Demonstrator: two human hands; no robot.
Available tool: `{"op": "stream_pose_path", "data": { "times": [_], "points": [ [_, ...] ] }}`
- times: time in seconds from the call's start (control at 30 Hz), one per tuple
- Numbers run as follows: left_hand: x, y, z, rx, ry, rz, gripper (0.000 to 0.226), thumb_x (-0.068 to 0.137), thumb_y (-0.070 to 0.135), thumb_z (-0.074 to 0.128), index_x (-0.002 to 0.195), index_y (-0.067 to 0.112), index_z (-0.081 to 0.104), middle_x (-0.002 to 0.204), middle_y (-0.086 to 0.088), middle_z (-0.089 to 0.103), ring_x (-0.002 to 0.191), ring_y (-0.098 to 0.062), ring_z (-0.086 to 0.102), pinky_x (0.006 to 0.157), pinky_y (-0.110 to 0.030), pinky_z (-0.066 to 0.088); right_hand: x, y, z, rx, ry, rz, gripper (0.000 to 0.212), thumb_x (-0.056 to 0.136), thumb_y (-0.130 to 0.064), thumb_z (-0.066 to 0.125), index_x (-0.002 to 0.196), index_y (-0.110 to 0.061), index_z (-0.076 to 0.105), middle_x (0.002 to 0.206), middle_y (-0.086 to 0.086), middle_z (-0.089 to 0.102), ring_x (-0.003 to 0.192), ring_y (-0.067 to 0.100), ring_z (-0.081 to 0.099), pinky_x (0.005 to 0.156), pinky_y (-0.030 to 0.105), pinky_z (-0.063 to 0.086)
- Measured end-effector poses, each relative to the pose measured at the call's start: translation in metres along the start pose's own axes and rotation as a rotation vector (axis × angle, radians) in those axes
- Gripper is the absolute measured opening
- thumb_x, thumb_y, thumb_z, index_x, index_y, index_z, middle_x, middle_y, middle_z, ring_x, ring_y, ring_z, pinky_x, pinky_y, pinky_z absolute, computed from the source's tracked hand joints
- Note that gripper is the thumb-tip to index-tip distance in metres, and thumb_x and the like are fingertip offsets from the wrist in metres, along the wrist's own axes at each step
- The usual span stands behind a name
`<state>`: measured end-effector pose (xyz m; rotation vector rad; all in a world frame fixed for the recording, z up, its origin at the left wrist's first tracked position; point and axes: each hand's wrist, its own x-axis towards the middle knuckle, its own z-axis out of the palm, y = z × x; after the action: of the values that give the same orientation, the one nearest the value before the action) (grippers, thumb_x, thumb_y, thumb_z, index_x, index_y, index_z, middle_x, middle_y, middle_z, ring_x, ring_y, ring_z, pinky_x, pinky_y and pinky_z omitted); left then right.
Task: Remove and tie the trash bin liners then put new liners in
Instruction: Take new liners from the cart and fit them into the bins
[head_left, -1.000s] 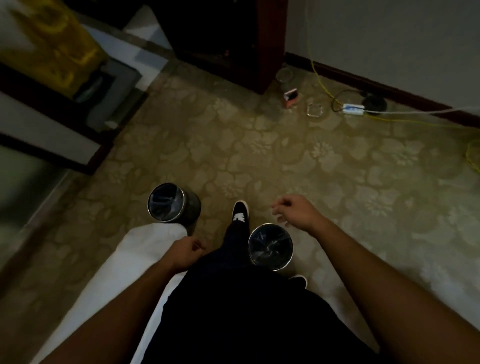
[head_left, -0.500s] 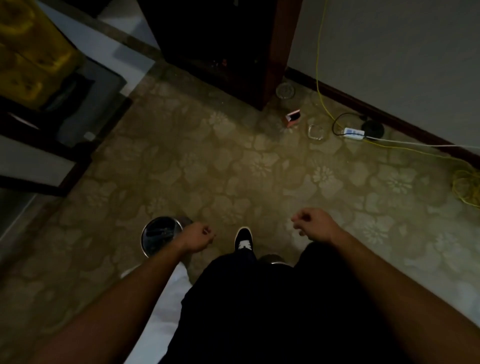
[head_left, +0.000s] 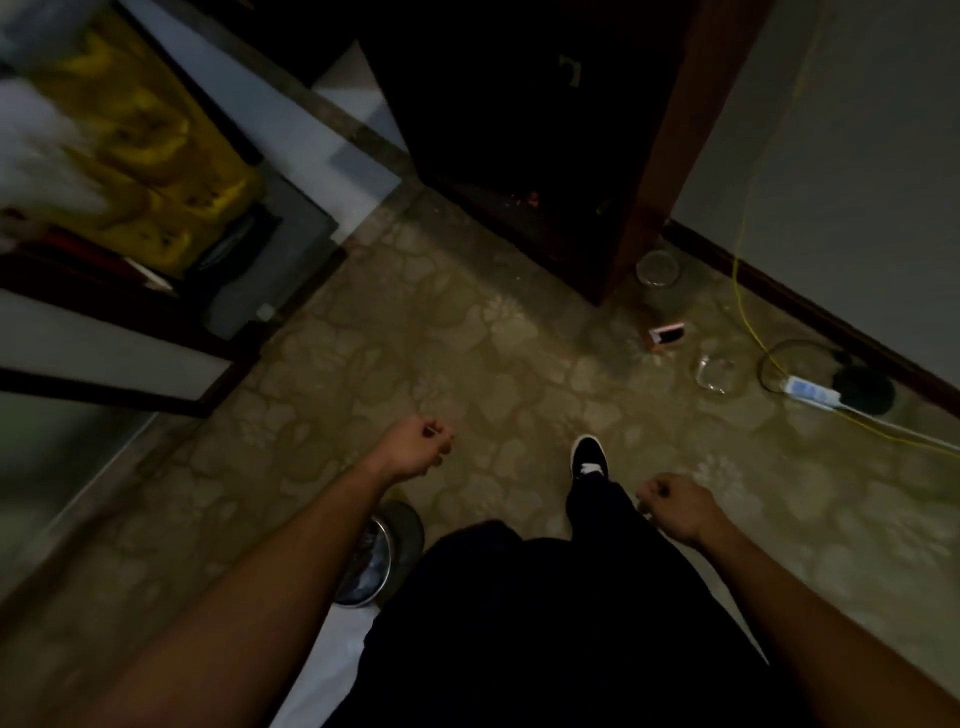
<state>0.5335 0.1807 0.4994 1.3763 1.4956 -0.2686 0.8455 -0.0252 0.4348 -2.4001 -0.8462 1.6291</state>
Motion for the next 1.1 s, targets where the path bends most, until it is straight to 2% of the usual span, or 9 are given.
{"op": "stream_pose_path", "data": {
  "times": [0.13, 0.33, 0.53, 0.63, 0.7, 0.8, 0.87, 0.93, 1.1],
  "points": [
    [0.004, -0.001, -0.031, -0.135, 0.118, -0.103, 0.017, 0.103, 0.016, 0.052, 0.108, 0.004, 0.062, 0.083, -0.005, 0.061, 0.062, -0.014, 0.054, 0.048, -0.019, 0.041, 0.054, -0.108, -0.036, -0.121, -0.145, -0.161, 0.027, 0.097, -0.026, 0.06, 0.072, -0.017, 0.063, 0.08, 0.008, 0.071, 0.078, 0.028, 0.069, 0.075, 0.034, 0.052],
    [-0.003, -0.035, -0.064, -0.325, 0.283, -0.231, 0.024, 0.099, 0.012, 0.06, 0.075, 0.013, 0.062, 0.071, -0.007, 0.062, 0.068, -0.019, 0.056, 0.069, -0.03, 0.046, 0.095, -0.302, -0.048, -0.204, -0.294, -0.39, 0.024, 0.099, -0.022, 0.059, 0.077, -0.013, 0.063, 0.085, 0.012, 0.072, 0.07, 0.022, 0.065, 0.065, 0.031, 0.048],
    [0.019, -0.06, -0.083, -0.534, 0.286, -0.353, 0.02, 0.101, 0.014, 0.055, 0.084, 0.006, 0.059, 0.064, -0.007, 0.055, 0.058, -0.018, 0.052, 0.05, -0.023, 0.039, 0.116, -0.479, -0.023, -0.295, -0.401, -0.579, 0.015, 0.101, -0.019, 0.058, 0.103, -0.006, 0.067, 0.09, 0.007, 0.07, 0.074, 0.015, 0.064, 0.057, 0.018, 0.046],
    [0.053, -0.069, -0.117, -0.542, 0.245, -0.374, 0.025, 0.089, 0.035, 0.061, 0.073, 0.016, 0.064, 0.066, -0.002, 0.061, 0.06, -0.022, 0.058, 0.06, -0.034, 0.047, 0.131, -0.546, -0.009, -0.349, -0.392, -0.613, 0.016, 0.103, -0.016, 0.056, 0.106, -0.004, 0.066, 0.09, 0.006, 0.068, 0.067, 0.011, 0.06, 0.048, 0.012, 0.042],
    [0.076, -0.067, -0.151, -0.554, 0.226, -0.331, 0.034, 0.078, 0.05, 0.059, 0.062, 0.02, 0.058, 0.065, -0.004, 0.059, 0.06, -0.022, 0.054, 0.064, -0.037, 0.043, 0.144, -0.577, -0.005, -0.42, -0.371, -0.602, 0.018, 0.103, -0.017, 0.055, 0.103, -0.003, 0.067, 0.093, 0.013, 0.07, 0.067, 0.014, 0.06, 0.051, 0.016, 0.043],
    [0.111, -0.065, -0.211, -0.509, 0.214, -0.299, 0.021, 0.095, 0.032, 0.06, 0.092, 0.013, 0.069, 0.102, -0.014, 0.067, 0.097, -0.03, 0.064, 0.087, -0.035, 0.048, 0.17, -0.602, -0.008, -0.517, -0.346, -0.542, 0.021, 0.103, -0.021, 0.056, 0.095, -0.005, 0.069, 0.091, 0.015, 0.072, 0.07, 0.019, 0.064, 0.057, 0.022, 0.05],
    [0.148, -0.085, -0.245, -0.539, 0.225, -0.273, 0.035, 0.083, 0.055, 0.065, 0.09, 0.021, 0.069, 0.111, -0.013, 0.071, 0.105, -0.033, 0.066, 0.095, -0.038, 0.05, 0.191, -0.612, -0.015, -0.579, -0.314, -0.477, 0.019, 0.1, -0.022, 0.06, 0.087, -0.012, 0.07, 0.088, 0.011, 0.074, 0.071, 0.02, 0.068, 0.071, 0.033, 0.056],
    [0.176, -0.097, -0.285, -0.542, 0.251, -0.285, 0.038, 0.079, 0.063, 0.064, 0.078, 0.025, 0.065, 0.101, -0.008, 0.074, 0.092, -0.027, 0.068, 0.093, -0.037, 0.052, 0.209, -0.618, -0.022, -0.606, -0.301, -0.416, 0.016, 0.098, -0.017, 0.063, 0.083, -0.015, 0.069, 0.083, 0.006, 0.072, 0.069, 0.016, 0.066, 0.071, 0.03, 0.054],
    [0.18, -0.035, -0.408, -0.535, 0.362, -0.244, 0.023, 0.101, 0.03, 0.057, 0.081, 0.021, 0.063, 0.078, 0.0, 0.065, 0.069, -0.014, 0.06, 0.064, -0.023, 0.045, 0.246, -0.638, -0.038, -0.824, -0.26, -0.379, 0.025, 0.1, -0.028, 0.059, 0.11, -0.012, 0.074, 0.108, 0.01, 0.074, 0.1, 0.022, 0.069, 0.072, 0.022, 0.043]
  ]
}}
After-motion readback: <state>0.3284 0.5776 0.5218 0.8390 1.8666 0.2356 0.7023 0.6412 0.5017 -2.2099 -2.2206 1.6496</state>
